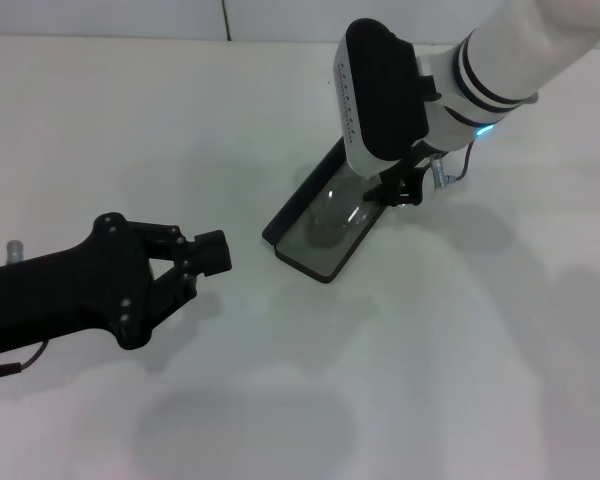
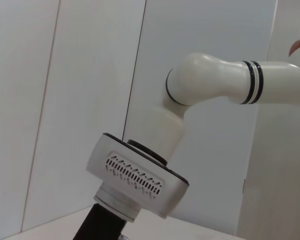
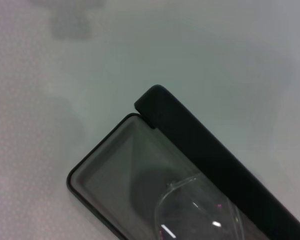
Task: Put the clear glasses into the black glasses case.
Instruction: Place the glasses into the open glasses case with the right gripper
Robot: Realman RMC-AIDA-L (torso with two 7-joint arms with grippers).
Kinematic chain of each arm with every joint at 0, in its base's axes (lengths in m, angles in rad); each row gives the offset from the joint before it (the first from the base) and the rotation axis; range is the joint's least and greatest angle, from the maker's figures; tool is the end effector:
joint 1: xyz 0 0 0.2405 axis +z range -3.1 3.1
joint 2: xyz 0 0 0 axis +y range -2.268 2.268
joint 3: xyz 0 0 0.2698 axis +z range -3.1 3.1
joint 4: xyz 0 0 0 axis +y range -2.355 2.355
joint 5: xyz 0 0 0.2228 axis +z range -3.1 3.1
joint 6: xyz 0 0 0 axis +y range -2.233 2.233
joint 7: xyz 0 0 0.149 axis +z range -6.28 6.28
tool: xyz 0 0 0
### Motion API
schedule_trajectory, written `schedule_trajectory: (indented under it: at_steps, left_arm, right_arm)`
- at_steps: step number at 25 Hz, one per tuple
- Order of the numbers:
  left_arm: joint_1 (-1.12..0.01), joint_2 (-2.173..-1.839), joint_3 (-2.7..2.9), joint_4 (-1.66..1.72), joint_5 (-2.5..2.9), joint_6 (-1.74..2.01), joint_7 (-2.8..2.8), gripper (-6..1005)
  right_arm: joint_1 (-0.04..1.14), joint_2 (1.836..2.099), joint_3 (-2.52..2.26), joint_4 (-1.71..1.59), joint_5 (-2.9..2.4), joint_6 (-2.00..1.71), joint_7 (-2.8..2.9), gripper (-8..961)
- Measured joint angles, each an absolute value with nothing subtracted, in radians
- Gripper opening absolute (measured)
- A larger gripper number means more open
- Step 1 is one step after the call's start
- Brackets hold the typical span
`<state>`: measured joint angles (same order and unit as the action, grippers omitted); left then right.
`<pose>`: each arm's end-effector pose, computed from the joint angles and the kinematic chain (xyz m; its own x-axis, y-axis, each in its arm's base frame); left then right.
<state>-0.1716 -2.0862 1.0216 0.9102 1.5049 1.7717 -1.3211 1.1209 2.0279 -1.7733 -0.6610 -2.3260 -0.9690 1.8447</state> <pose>-0.2701 0.2611 0.0167 0.6797 0.1687 0.7139 0.3330 -0.9381 -0.0954 0.1070 0.4553 -0.1090 0.8399 0.2515 0.4809 0.3708 -0.9130 -0.1701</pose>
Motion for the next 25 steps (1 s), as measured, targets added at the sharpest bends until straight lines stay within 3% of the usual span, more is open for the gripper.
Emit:
schedule_trajectory:
  at_steps: [9,25]
  left_arm:
    - [-0.178,-2.086,1.022,0.904,1.502,1.772,-1.319,60]
    - [-0.179,-2.086,1.022,0.903,1.5,1.772,-1.319,59]
  right_arm:
    - [1.113,2.028,-1.784,-0.66,-2.322,-0.948,1.837,293]
    - [1.11,2.028,-1.781,-0.67,-2.33,-0.933,1.836,195]
